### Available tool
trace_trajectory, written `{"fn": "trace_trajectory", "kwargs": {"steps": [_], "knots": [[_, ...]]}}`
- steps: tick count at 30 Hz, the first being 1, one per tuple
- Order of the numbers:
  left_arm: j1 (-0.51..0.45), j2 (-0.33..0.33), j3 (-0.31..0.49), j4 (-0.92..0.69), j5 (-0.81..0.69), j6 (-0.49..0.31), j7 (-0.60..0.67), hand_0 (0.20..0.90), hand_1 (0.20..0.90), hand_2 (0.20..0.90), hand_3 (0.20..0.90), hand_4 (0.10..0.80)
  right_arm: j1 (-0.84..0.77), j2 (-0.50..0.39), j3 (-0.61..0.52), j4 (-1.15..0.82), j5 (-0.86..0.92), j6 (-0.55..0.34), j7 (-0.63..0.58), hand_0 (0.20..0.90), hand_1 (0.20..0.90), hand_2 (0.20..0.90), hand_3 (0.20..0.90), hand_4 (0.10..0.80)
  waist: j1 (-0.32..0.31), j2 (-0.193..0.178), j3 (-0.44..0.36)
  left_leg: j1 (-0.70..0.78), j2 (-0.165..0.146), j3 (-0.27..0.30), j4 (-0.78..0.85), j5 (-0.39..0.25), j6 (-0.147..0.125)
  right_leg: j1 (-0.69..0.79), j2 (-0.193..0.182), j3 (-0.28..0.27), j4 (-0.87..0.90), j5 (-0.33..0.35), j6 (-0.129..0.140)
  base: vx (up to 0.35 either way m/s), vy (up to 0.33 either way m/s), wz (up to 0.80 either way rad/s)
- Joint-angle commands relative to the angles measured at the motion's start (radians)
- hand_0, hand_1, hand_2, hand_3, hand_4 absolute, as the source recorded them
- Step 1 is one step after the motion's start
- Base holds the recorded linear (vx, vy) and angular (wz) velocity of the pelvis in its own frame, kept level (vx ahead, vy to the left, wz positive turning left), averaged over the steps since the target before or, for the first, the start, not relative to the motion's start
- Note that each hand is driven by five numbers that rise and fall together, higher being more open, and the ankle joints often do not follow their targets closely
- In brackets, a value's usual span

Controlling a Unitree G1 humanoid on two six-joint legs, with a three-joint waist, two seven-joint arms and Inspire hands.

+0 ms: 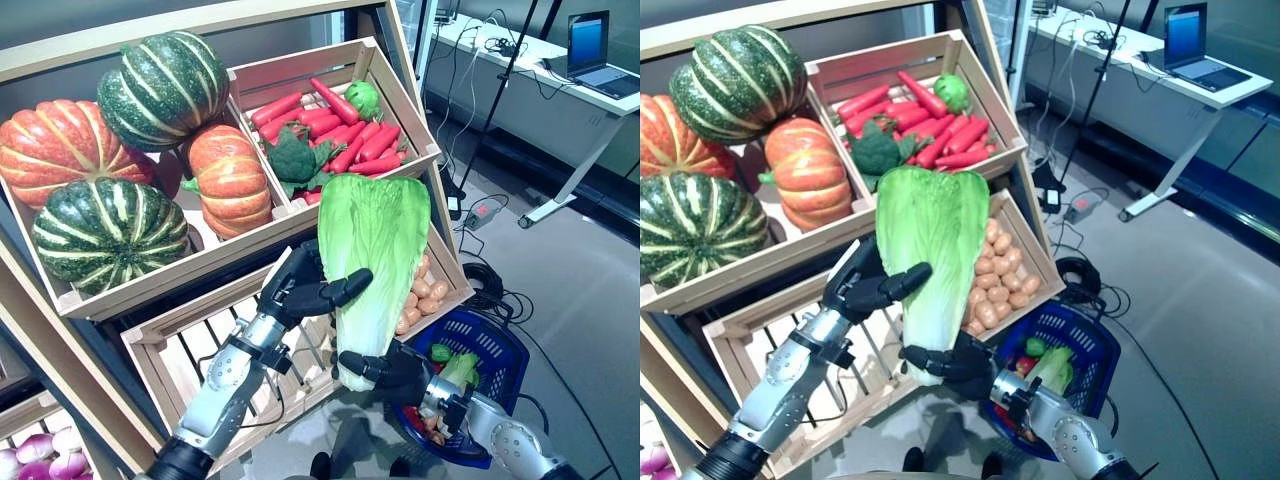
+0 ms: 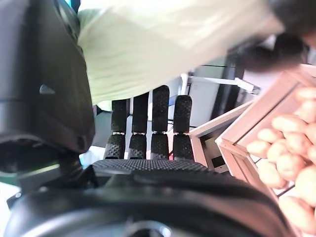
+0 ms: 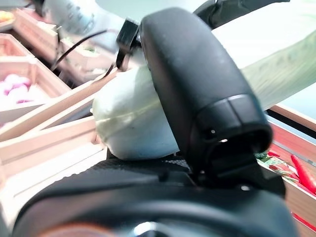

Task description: Put vegetables into the basket

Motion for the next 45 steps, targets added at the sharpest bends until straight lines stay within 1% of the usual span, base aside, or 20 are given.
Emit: {"fn": "trace_trajectory", "kwargs": {"steps": [1,3,4,10,12,17,20,23,26,28,30,32,33,35,36,37,38,40,43,45], "knots": [[-0.080,0.106,0.005,-0.088,0.138,-0.088,-0.085,0.300,0.300,0.300,0.300,0.400,-0.074,0.017,-0.088,-0.090,0.025,-0.067,-0.028,0.300,0.300,0.300,0.300,0.400,0.006,-0.040,-0.053,0.010,0.005,0.000,0.002,-0.024,-0.018,0.026,-0.042,0.019,0.002,0.056,0.010,0.000,0.000,0.00],[-0.076,0.134,0.025,-0.094,0.155,-0.088,-0.085,0.900,0.900,0.900,0.900,0.800,-0.067,-0.015,-0.112,-0.078,0.001,-0.059,-0.042,0.300,0.300,0.300,0.300,0.400,0.005,-0.040,-0.054,0.010,0.005,0.001,0.002,-0.024,-0.019,0.027,-0.043,0.016,0.002,0.057,0.013,0.000,0.000,0.00],[-0.071,0.153,0.037,-0.099,0.162,-0.088,-0.083,0.900,0.900,0.900,0.900,0.800,-0.063,-0.035,-0.127,-0.075,-0.008,-0.054,-0.050,0.300,0.300,0.300,0.300,0.400,0.004,-0.041,-0.055,0.011,0.005,0.002,0.002,-0.025,-0.018,0.028,-0.042,0.016,0.002,0.058,0.014,0.000,0.000,0.00],[-0.044,0.204,0.084,-0.112,0.211,-0.096,-0.084,0.900,0.900,0.900,0.900,0.800,-0.042,-0.090,-0.182,-0.074,-0.055,-0.032,-0.064,0.300,0.300,0.300,0.300,0.400,0.001,-0.042,-0.058,0.012,0.005,0.003,0.002,-0.025,-0.018,0.028,-0.042,0.016,0.002,0.060,0.016,0.000,0.000,0.00],[-0.040,0.218,0.096,-0.111,0.217,-0.093,-0.078,0.900,0.900,0.900,0.900,0.800,-0.037,-0.104,-0.193,-0.072,-0.085,-0.041,-0.065,0.300,0.300,0.300,0.300,0.400,0.000,-0.043,-0.059,0.011,0.005,0.003,0.002,-0.025,-0.018,0.026,-0.041,0.016,0.002,0.061,0.017,0.000,0.000,0.00],[-0.026,0.238,0.135,-0.098,0.241,-0.077,-0.060,0.900,0.900,0.900,0.900,0.800,-0.032,-0.137,-0.246,-0.055,-0.126,-0.049,-0.092,0.300,0.300,0.300,0.300,0.400,-0.003,-0.045,-0.061,0.012,0.007,0.006,0.002,-0.024,-0.021,0.025,-0.041,0.017,0.002,0.063,0.019,0.000,0.000,0.00],[-0.007,0.241,0.171,-0.082,0.247,-0.073,-0.053,0.900,0.900,0.900,0.900,0.800,-0.011,-0.155,-0.288,-0.033,-0.238,-0.057,-0.117,0.300,0.300,0.300,0.300,0.400,-0.007,-0.047,-0.062,0.011,0.008,0.010,0.002,-0.025,-0.022,0.023,-0.041,0.019,0.002,0.063,0.020,0.000,0.000,0.00],[0.032,0.234,0.211,-0.077,0.297,-0.062,-0.017,0.900,0.900,0.900,0.900,0.800,0.029,-0.169,-0.348,-0.013,-0.307,-0.078,-0.186,0.300,0.300,0.300,0.300,0.400,-0.014,-0.049,-0.061,0.010,0.011,0.015,0.002,-0.026,-0.023,0.021,-0.040,0.018,0.002,0.065,0.021,0.025,-0.014,0.00],[0.064,0.233,0.251,-0.061,0.297,-0.060,0.004,0.900,0.900,0.900,0.900,0.800,0.051,-0.156,-0.406,0.019,-0.291,-0.083,-0.303,0.300,0.300,0.300,0.300,0.400,-0.019,-0.051,-0.062,0.009,0.011,0.016,0.002,-0.026,-0.023,0.019,-0.036,0.021,0.002,0.065,0.020,0.058,-0.029,-0.01],[0.105,0.200,0.302,-0.053,0.311,-0.048,0.023,0.900,0.900,0.900,0.900,0.800,0.068,-0.096,-0.484,0.076,-0.235,-0.117,-0.438,0.300,0.300,0.300,0.300,0.400,-0.023,-0.051,-0.058,0.007,0.013,0.022,0.002,-0.027,-0.024,0.014,-0.032,0.026,0.002,0.064,0.019,0.082,-0.046,-0.02],[0.131,0.179,0.325,-0.053,0.312,-0.039,0.058,0.900,0.900,0.900,0.900,0.800,0.074,-0.053,-0.527,0.098,-0.207,-0.148,-0.516,0.300,0.300,0.300,0.300,0.400,-0.025,-0.050,-0.050,0.003,0.015,0.025,0.002,-0.026,-0.023,0.008,-0.029,0.029,0.002,0.063,0.017,0.051,-0.044,-0.05],[0.148,0.152,0.342,-0.050,0.310,-0.029,0.120,0.900,0.900,0.900,0.900,0.800,0.065,0.001,-0.556,0.122,-0.198,-0.204,-0.613,0.300,0.300,0.300,0.300,0.400,-0.024,-0.046,-0.026,-0.014,0.015,0.025,0.002,-0.023,-0.023,-0.010,-0.023,0.034,0.005,0.062,0.014,-0.028,-0.050,-0.15],[0.135,0.145,0.336,-0.039,0.308,-0.033,0.170,0.900,0.900,0.900,0.900,0.800,0.042,0.015,-0.559,0.142,-0.189,-0.241,-0.664,0.300,0.300,0.300,0.300,0.400,-0.023,-0.042,-0.008,-0.032,0.016,0.024,0.002,-0.019,-0.023,-0.033,-0.020,0.034,0.017,0.059,0.011,-0.179,-0.068,-0.15],[0.072,0.141,0.317,-0.012,0.300,-0.047,0.249,0.900,0.900,0.900,0.900,0.800,-0.039,0.017,-0.556,0.199,-0.140,-0.321,-0.740,0.300,0.300,0.300,0.300,0.400,-0.017,-0.031,0.051,-0.083,0.015,0.021,0.006,-0.006,-0.022,-0.101,-0.011,0.035,0.063,0.045,0.000,-0.314,-0.057,-0.09],[0.047,0.141,0.309,-0.002,0.302,-0.054,0.275,0.900,0.900,0.900,0.900,0.800,-0.068,0.016,-0.557,0.217,-0.127,-0.340,-0.753,0.300,0.300,0.300,0.300,0.400,-0.016,-0.028,0.076,-0.102,0.014,0.019,0.012,-0.003,-0.022,-0.122,-0.009,0.035,0.076,0.042,-0.004,-0.439,-0.057,-0.06],[-0.027,0.140,0.279,0.028,0.312,-0.068,0.340,0.900,0.900,0.900,0.900,0.800,-0.146,0.007,-0.555,0.263,-0.112,-0.407,-0.800,0.300,0.300,0.300,0.300,0.400,-0.014,-0.020,0.141,-0.154,0.010,0.012,0.037,0.004,-0.025,-0.172,-0.004,0.035,0.108,0.037,-0.013,-0.423,-0.069,0.01],[-0.061,0.142,0.263,0.039,0.312,-0.076,0.373,0.900,0.900,0.900,0.900,0.800,-0.185,0.004,-0.555,0.278,-0.100,-0.433,-0.834,0.300,0.300,0.300,0.300,0.400,-0.013,-0.014,0.176,-0.186,0.006,0.007,0.057,0.007,-0.026,-0.203,-0.001,0.037,0.130,0.036,-0.018,-0.441,-0.078,0.06],[-0.122,0.141,0.234,0.032,0.305,-0.083,0.413,0.900,0.900,0.900,0.900,0.800,-0.261,-0.005,-0.552,0.311,-0.090,-0.509,-0.897,0.300,0.300,0.300,0.300,0.400,-0.005,0.002,0.244,-0.271,-0.004,0.000,0.101,0.020,-0.026,-0.285,0.002,0.031,0.186,0.032,-0.024,-0.356,-0.065,0.05],[-0.177,0.134,0.209,0.035,0.309,-0.118,0.442,0.900,0.900,0.900,0.900,0.800,-0.339,-0.013,-0.557,0.353,-0.045,-0.590,-0.956,0.300,0.300,0.300,0.300,0.400,0.007,0.016,0.309,-0.405,-0.013,-0.003,0.176,0.031,-0.033,-0.399,-0.004,0.009,0.264,0.024,-0.025,-0.301,-0.067,0.01],[-0.220,0.120,0.184,0.035,0.283,-0.132,0.450,0.900,0.900,0.900,0.900,0.800,-0.399,-0.022,-0.555,0.403,-0.011,-0.620,-0.988,0.300,0.300,0.300,0.300,0.400,0.014,0.019,0.353,-0.512,-0.027,-0.018,0.253,0.029,-0.042,-0.480,-0.017,0.002,0.314,0.020,-0.024,-0.284,-0.089,0.02]]}}
